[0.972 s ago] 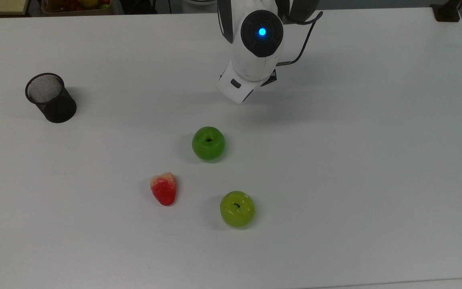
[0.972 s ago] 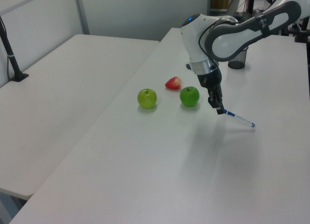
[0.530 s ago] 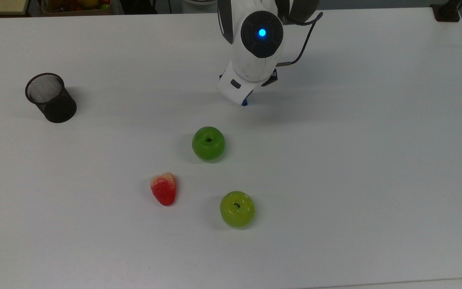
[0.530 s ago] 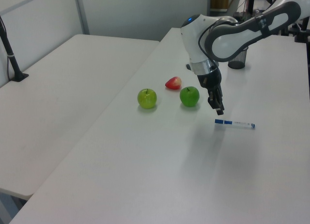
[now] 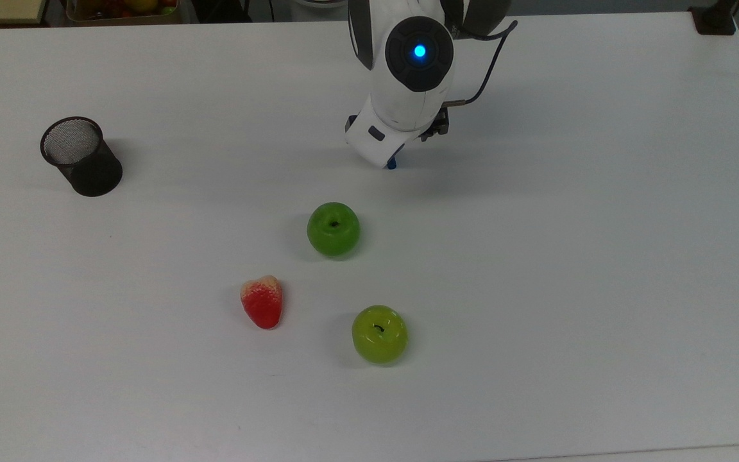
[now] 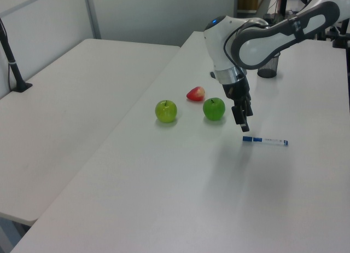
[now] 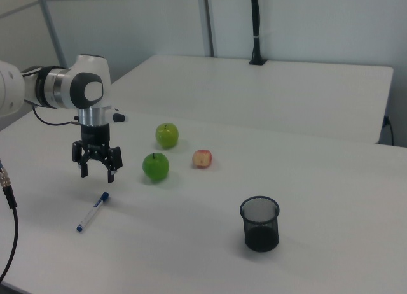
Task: Take marker pen
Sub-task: 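Open the gripper, release the marker, and raise the gripper away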
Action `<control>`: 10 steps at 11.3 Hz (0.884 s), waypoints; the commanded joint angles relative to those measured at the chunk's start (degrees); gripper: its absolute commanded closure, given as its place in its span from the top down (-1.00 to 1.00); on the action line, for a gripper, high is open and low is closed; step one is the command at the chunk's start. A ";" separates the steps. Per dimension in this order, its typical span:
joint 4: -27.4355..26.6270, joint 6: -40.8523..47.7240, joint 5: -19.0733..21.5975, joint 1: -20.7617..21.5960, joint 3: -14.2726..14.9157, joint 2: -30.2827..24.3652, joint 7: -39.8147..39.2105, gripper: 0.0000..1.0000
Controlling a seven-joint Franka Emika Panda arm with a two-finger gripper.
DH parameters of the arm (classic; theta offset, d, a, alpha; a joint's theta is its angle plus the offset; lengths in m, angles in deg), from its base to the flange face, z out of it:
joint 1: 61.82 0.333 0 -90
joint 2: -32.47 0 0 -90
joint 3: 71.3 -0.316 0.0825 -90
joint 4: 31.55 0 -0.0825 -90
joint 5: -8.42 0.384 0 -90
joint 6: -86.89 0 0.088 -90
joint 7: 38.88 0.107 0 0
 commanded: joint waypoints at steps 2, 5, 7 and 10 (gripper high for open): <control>0.62 -0.42 -1.72 -0.17 0.93 -4.58 1.23 1.00; 0.62 -0.16 -4.72 -2.80 1.55 -11.95 1.32 1.00; 0.62 2.11 -5.77 -5.87 1.55 -16.96 0.44 1.00; 0.54 5.36 -5.60 -8.69 3.21 -22.42 -4.98 1.00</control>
